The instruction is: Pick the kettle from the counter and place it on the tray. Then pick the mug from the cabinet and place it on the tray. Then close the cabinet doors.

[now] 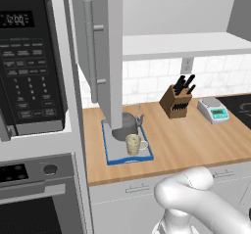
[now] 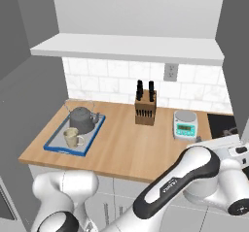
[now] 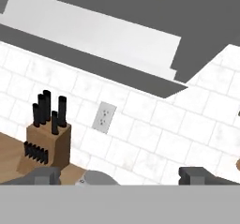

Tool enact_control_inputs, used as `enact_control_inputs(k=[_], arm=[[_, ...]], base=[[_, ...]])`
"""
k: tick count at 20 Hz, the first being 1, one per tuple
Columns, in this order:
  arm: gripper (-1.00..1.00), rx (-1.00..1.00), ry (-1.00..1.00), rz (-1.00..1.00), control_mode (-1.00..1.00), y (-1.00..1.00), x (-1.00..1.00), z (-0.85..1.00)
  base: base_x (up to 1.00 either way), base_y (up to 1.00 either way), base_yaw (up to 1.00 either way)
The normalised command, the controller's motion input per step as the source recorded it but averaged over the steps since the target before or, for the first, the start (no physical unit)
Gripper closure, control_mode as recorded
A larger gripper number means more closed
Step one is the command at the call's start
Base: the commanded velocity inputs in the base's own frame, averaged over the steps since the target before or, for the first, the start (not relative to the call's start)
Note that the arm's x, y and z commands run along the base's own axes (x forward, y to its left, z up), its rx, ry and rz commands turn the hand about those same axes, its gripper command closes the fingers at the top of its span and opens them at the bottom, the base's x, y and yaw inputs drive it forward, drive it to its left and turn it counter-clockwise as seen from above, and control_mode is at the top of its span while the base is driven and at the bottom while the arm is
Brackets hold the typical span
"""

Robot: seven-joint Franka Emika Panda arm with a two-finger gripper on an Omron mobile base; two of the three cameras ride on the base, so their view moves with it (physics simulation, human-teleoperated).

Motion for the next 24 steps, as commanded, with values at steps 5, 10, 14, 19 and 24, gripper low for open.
enact_control_inputs(k=[5,10,14,19,24], arm=[[-1.00,-0.12,0.00,0.00,-1.00,-0.24,0.00,0.00],[-1.00,-0.09,0.00,0.00,-1.00,-0.25,-0.02,0.10],[-1.00,-0.11,-0.02,0.00,-1.00,-0.19,-0.16,0.23],[-1.00,-0.15,-0.10,0.00,-1.00,-0.04,-0.22,0.42],[-1.00,-0.25,-0.16,0.00,-1.00,0.00,-0.20,0.49]], base=[[0.00,0.00,0.00],[0.00,0.00,0.00],[0.00,0.00,0.00],[0.00,0.00,0.00],[0.00,0.00,0.00]])
